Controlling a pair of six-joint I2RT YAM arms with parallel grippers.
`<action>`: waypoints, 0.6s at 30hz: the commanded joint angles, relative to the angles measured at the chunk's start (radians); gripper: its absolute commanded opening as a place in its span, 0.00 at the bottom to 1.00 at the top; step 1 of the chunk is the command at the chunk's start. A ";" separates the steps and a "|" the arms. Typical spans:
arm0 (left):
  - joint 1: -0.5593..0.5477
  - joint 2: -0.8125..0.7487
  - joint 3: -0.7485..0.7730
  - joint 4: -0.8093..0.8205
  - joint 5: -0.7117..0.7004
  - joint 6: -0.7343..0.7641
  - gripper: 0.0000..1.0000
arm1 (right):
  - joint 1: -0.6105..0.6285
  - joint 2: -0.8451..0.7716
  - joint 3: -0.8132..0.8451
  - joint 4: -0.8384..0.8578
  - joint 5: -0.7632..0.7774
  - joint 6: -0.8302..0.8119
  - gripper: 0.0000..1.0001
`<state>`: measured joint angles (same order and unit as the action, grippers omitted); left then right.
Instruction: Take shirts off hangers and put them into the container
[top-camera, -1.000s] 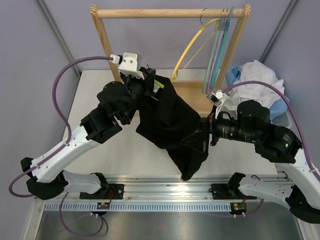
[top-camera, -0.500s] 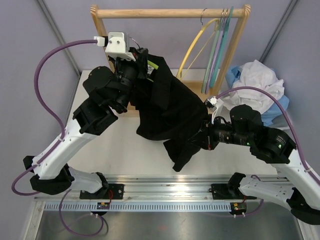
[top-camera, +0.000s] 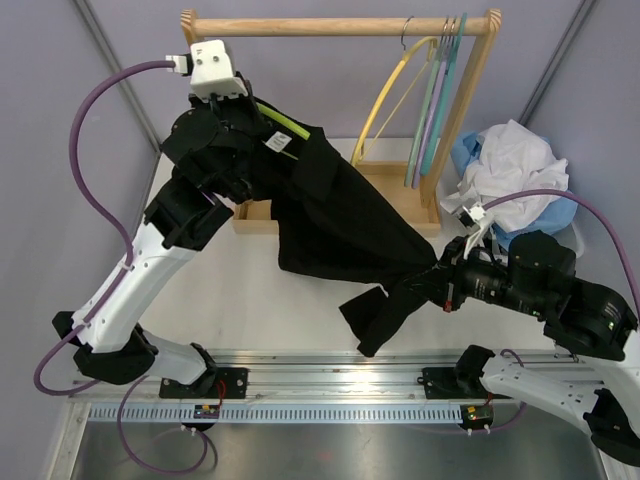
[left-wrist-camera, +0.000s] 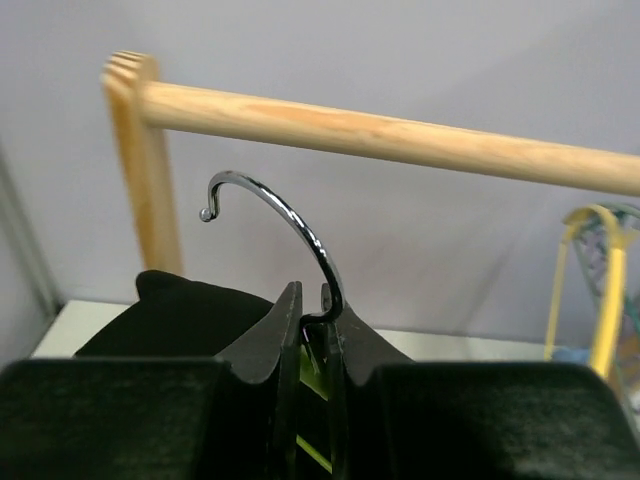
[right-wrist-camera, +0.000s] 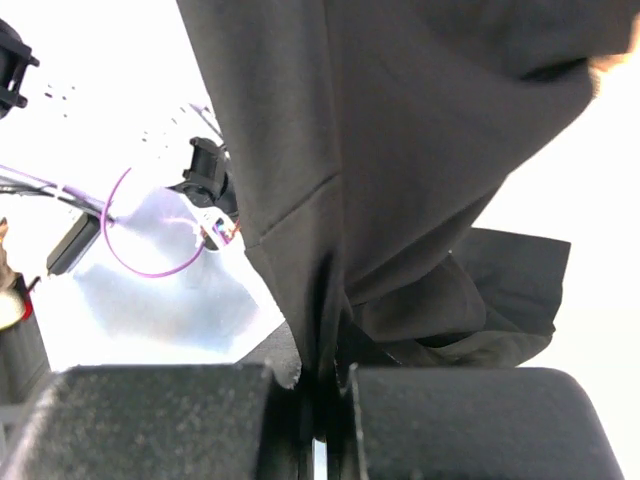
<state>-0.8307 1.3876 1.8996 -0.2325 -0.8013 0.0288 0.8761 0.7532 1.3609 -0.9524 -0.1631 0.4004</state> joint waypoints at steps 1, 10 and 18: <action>0.047 -0.084 0.055 0.203 -0.183 0.104 0.00 | 0.009 -0.043 0.020 -0.086 0.051 0.020 0.00; 0.057 -0.212 -0.118 0.718 -0.418 0.289 0.00 | 0.009 -0.055 0.004 -0.114 0.094 0.029 0.00; 0.084 -0.332 -0.247 0.890 -0.457 0.220 0.00 | 0.009 -0.058 0.000 -0.155 0.158 0.032 0.00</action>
<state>-0.8028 1.1305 1.6405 0.3691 -1.1625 0.2581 0.8772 0.7200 1.3609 -0.9394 -0.0673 0.4282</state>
